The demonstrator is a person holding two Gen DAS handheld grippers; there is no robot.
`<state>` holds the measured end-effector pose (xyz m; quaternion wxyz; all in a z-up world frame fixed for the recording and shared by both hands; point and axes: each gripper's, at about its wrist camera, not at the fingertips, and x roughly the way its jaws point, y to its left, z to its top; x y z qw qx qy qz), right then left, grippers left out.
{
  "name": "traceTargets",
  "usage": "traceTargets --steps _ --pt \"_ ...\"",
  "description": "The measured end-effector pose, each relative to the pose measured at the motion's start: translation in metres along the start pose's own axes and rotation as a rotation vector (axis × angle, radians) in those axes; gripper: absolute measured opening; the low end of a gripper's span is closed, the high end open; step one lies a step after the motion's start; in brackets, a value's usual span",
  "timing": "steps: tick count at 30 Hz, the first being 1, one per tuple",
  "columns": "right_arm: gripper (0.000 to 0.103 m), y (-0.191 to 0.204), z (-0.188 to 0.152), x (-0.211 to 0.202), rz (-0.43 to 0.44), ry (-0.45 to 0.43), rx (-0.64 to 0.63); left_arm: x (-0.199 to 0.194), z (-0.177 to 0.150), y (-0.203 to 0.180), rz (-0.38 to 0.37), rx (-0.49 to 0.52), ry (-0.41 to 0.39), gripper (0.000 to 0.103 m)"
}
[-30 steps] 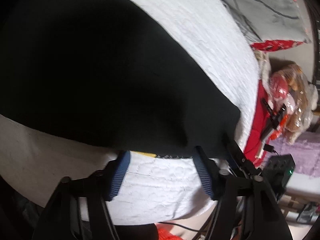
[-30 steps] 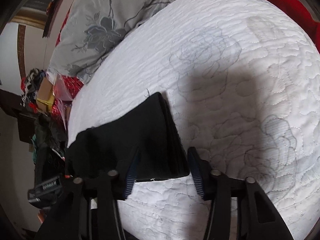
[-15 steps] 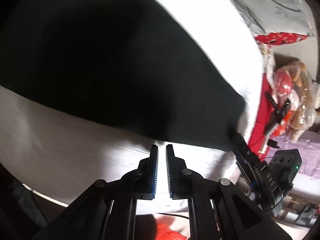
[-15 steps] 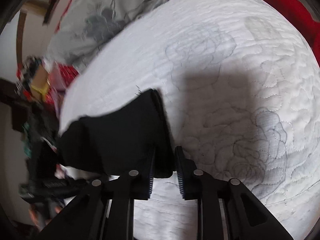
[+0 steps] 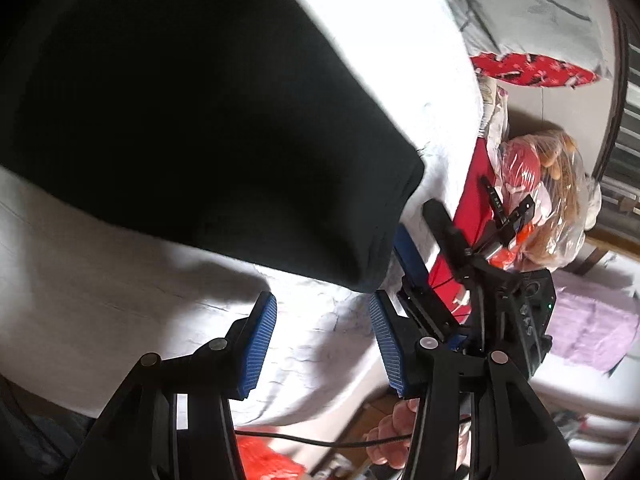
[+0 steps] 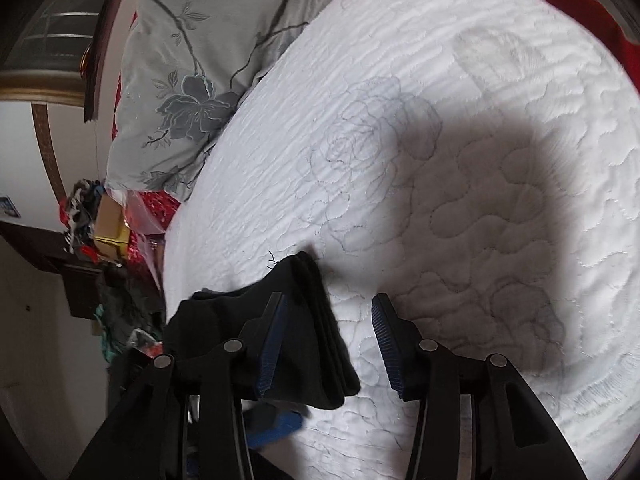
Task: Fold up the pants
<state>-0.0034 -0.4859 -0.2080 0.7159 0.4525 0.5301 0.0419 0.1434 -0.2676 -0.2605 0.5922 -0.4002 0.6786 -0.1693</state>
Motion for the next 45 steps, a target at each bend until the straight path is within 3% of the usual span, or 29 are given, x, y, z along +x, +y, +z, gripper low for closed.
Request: traceTargets --steps 6,14,21,24,26,27,30,38,45 --pt "0.05 -0.002 0.01 0.009 0.063 0.022 0.023 0.011 0.014 0.007 -0.071 -0.044 -0.019 0.046" --pt "0.05 0.013 0.03 0.035 0.094 0.085 0.011 0.034 0.018 0.006 -0.101 -0.022 -0.04 0.043" --pt "0.05 0.023 0.034 0.05 0.093 0.156 -0.024 0.031 0.014 0.0 -0.092 0.03 -0.061 0.041" --pt "0.045 0.024 0.032 0.049 0.085 0.151 -0.036 0.032 0.013 0.0 -0.059 0.048 -0.061 0.031" --pt "0.021 0.024 0.031 0.048 0.051 0.142 -0.045 0.031 0.011 0.003 -0.04 0.049 -0.047 0.02" --pt "0.019 0.026 0.03 0.049 0.017 0.138 -0.061 0.03 0.011 0.007 -0.049 0.033 -0.03 0.018" --pt "0.016 0.03 0.026 0.047 -0.016 0.114 -0.076 0.023 0.015 0.012 -0.069 0.0 -0.002 0.014" --pt "0.013 0.08 0.013 0.029 -0.067 0.04 -0.182 -0.018 0.015 0.015 -0.124 0.023 -0.024 0.013" --pt "0.012 0.128 -0.003 0.037 -0.048 0.031 -0.228 -0.057 0.021 0.034 -0.177 -0.011 -0.073 0.013"
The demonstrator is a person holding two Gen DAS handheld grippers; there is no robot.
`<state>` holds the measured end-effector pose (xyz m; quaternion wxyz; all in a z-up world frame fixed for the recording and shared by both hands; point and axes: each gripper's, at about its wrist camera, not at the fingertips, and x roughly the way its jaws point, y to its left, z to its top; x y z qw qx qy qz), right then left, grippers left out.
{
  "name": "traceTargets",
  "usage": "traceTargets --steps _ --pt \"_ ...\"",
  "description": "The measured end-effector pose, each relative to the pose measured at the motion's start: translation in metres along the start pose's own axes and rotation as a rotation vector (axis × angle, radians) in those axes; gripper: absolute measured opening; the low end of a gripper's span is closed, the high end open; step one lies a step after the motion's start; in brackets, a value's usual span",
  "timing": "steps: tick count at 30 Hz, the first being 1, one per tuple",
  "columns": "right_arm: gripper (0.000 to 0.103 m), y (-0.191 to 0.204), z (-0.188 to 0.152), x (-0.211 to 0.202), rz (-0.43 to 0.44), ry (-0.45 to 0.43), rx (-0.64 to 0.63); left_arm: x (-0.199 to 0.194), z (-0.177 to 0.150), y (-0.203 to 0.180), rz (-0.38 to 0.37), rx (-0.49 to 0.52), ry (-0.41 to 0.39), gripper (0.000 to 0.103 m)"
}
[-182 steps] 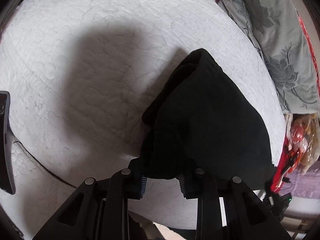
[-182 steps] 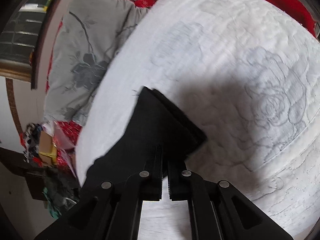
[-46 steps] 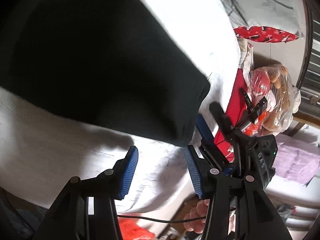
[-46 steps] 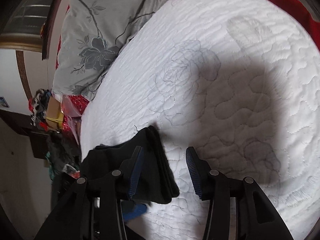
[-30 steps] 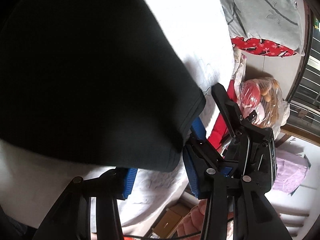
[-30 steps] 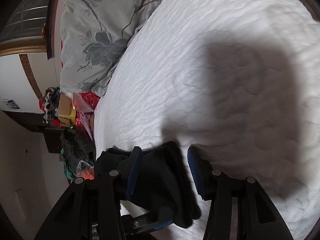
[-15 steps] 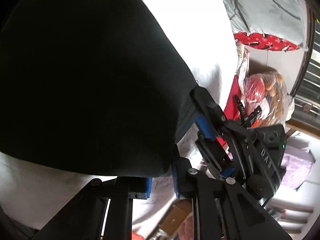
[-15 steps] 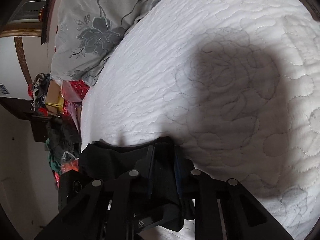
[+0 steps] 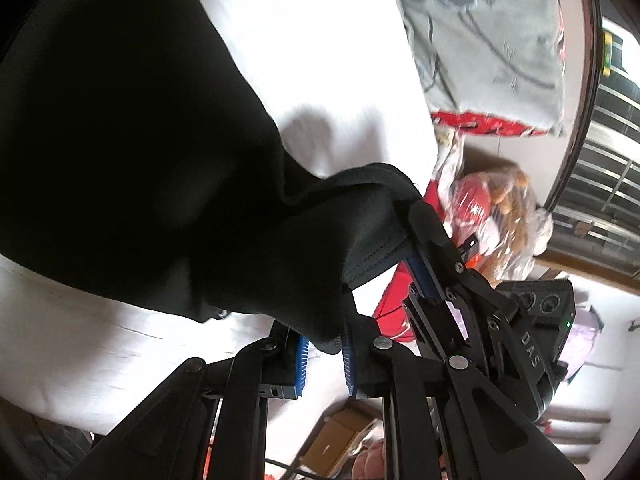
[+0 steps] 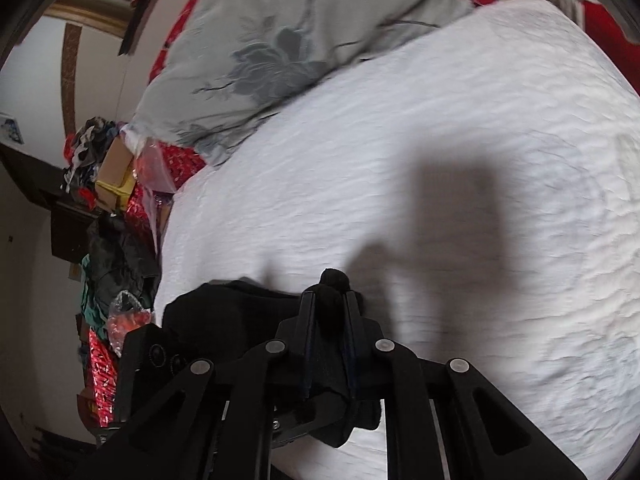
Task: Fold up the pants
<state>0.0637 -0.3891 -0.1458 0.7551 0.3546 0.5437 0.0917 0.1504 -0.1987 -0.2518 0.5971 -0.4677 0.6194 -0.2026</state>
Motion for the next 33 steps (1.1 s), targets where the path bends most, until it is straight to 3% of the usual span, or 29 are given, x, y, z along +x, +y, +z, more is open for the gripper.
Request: traceTargets --steps 10,17,20,23,25,30,33 --pt "0.012 0.087 -0.018 0.054 0.037 0.049 -0.048 -0.101 0.013 0.062 -0.042 -0.087 -0.085 0.013" --pt "0.018 0.125 -0.036 0.117 0.067 0.108 -0.019 -0.166 0.027 0.104 0.001 -0.13 -0.128 0.014" --pt "0.02 0.133 -0.047 0.14 0.03 0.154 -0.011 -0.195 0.031 0.12 0.01 -0.16 -0.128 0.016" --pt "0.028 0.141 -0.055 0.135 0.03 0.154 -0.011 -0.223 0.037 0.121 0.046 -0.136 -0.145 0.025" --pt "0.034 0.147 -0.059 0.115 0.034 0.123 -0.032 -0.242 0.032 0.111 0.096 -0.076 -0.176 0.043" --pt "0.056 0.134 -0.083 0.048 0.157 -0.009 0.051 -0.272 0.012 0.081 0.169 0.106 -0.213 0.07" --pt "0.058 0.111 -0.112 0.03 0.207 -0.039 0.143 -0.266 -0.002 0.068 0.223 0.181 -0.21 0.074"
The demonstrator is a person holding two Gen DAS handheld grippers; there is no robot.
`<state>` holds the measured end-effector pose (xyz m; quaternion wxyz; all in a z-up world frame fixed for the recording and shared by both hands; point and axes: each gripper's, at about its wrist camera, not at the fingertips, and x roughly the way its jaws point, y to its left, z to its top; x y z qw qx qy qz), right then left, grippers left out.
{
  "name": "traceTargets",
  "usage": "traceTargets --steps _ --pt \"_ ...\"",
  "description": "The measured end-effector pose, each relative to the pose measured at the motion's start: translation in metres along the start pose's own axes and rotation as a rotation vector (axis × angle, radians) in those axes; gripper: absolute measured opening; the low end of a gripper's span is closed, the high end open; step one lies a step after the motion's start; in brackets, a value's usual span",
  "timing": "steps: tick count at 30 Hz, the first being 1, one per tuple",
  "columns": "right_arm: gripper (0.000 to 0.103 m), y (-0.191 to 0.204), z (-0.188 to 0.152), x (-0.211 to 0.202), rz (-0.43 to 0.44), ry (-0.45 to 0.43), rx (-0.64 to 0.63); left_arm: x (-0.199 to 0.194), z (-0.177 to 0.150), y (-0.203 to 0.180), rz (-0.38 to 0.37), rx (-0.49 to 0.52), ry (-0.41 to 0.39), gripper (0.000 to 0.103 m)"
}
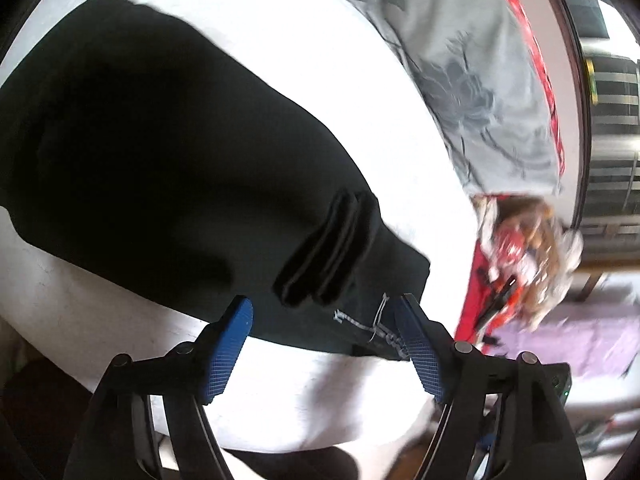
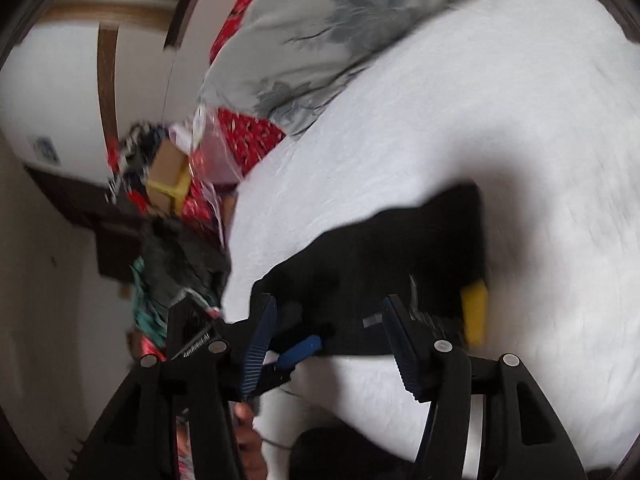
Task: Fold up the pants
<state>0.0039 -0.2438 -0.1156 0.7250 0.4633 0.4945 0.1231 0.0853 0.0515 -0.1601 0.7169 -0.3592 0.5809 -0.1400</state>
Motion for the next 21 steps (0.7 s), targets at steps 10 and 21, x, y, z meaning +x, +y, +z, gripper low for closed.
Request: traceTargets --steps 10,21 --pt "0.049 -0.072 -0.021 0.032 0.042 -0.054 0.352 0.047 0.002 -0.034 0.166 0.042 0.038 0.051" --pt "0.016 -0.112 -0.013 0.028 -0.063 -0.072 0.345 0.063 -0.007 -0.075 0.278 0.213 0.099 0.024"
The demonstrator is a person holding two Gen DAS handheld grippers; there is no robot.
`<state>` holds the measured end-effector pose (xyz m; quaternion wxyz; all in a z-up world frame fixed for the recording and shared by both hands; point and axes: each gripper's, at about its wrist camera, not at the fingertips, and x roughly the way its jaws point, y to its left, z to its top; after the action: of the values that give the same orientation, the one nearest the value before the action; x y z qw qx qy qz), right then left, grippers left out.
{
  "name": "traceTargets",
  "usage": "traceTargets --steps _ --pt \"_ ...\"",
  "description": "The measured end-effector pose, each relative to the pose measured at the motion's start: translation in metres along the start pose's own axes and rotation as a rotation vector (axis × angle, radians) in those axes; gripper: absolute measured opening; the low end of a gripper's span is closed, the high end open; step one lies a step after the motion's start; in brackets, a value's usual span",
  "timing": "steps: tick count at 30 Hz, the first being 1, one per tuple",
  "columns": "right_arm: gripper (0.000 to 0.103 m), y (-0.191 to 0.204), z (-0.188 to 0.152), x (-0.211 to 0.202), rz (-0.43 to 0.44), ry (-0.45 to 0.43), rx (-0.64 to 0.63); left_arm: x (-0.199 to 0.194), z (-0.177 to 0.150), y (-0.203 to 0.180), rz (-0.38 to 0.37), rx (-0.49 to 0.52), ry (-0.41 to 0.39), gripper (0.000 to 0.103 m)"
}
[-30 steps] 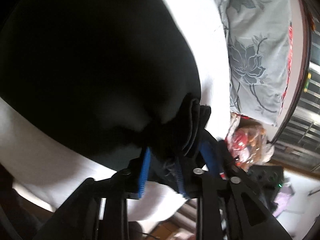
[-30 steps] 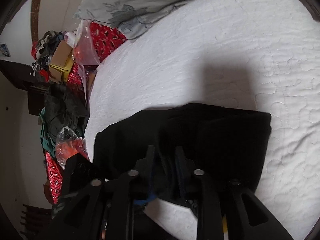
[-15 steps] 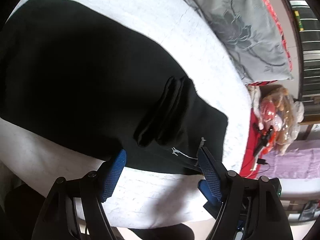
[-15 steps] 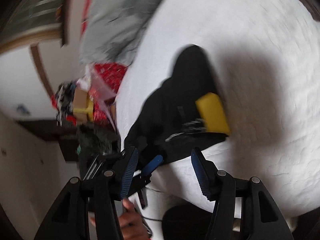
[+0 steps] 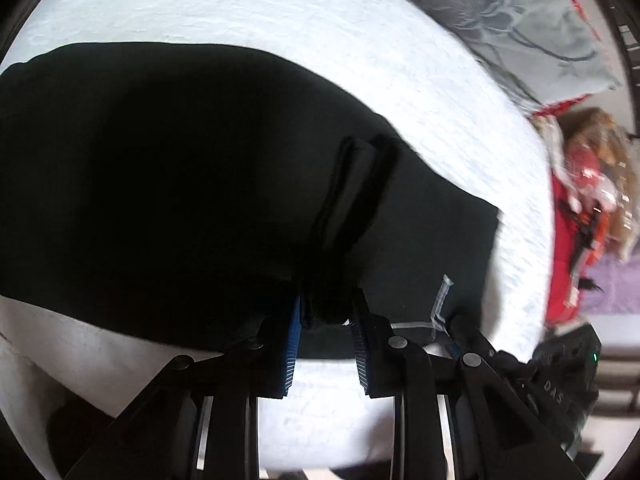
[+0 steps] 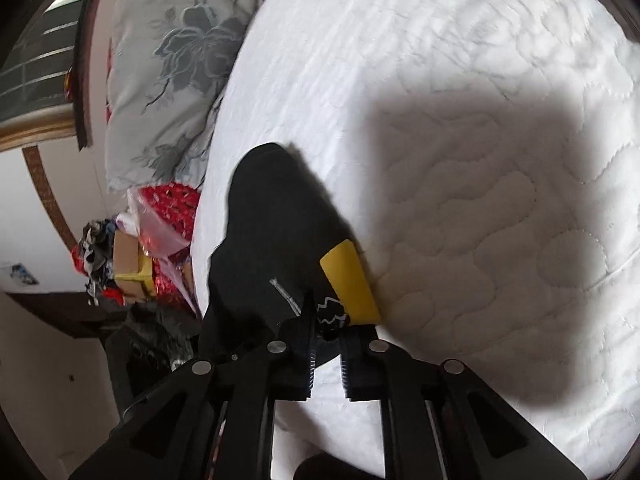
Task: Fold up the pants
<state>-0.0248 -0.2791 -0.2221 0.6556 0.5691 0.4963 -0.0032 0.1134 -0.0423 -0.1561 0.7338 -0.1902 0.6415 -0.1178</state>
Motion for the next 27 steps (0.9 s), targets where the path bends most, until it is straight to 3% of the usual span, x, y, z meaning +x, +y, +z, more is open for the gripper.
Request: traceTargets --steps 3,6,8,10,13,16,18,23,27 --pt "0.016 0.02 -0.006 -0.025 -0.034 0.016 -0.08 -0.03 -0.003 0.007 -0.088 0.009 -0.04 0.028" --pt "0.021 0.053 -0.009 -0.052 -0.027 -0.076 -0.216 -0.052 0.001 -0.004 -0.043 0.044 -0.122 0.039" --pt "0.023 0.072 -0.007 -0.05 -0.046 -0.109 -0.304 -0.058 -0.003 -0.012 -0.022 0.075 -0.141 0.044" --pt "0.024 0.083 -0.004 -0.044 -0.066 -0.131 -0.361 -0.057 -0.003 -0.021 -0.011 0.092 -0.145 0.057" --pt "0.023 0.081 0.003 -0.024 -0.099 -0.106 -0.386 -0.031 -0.003 -0.031 0.049 0.12 -0.134 0.056" --pt "0.019 0.061 0.009 -0.003 -0.216 -0.078 -0.375 0.006 -0.003 -0.03 0.184 0.151 -0.086 0.055" --pt "0.013 0.043 0.013 0.004 -0.223 -0.059 -0.339 0.001 -0.01 -0.036 0.191 0.187 -0.135 0.055" --pt "0.026 0.057 0.009 -0.019 -0.21 -0.096 -0.374 -0.021 -0.021 -0.046 0.168 0.245 -0.144 0.052" --pt "0.035 0.077 -0.003 -0.033 -0.181 -0.139 -0.414 -0.056 -0.026 -0.026 0.189 0.268 -0.19 0.054"
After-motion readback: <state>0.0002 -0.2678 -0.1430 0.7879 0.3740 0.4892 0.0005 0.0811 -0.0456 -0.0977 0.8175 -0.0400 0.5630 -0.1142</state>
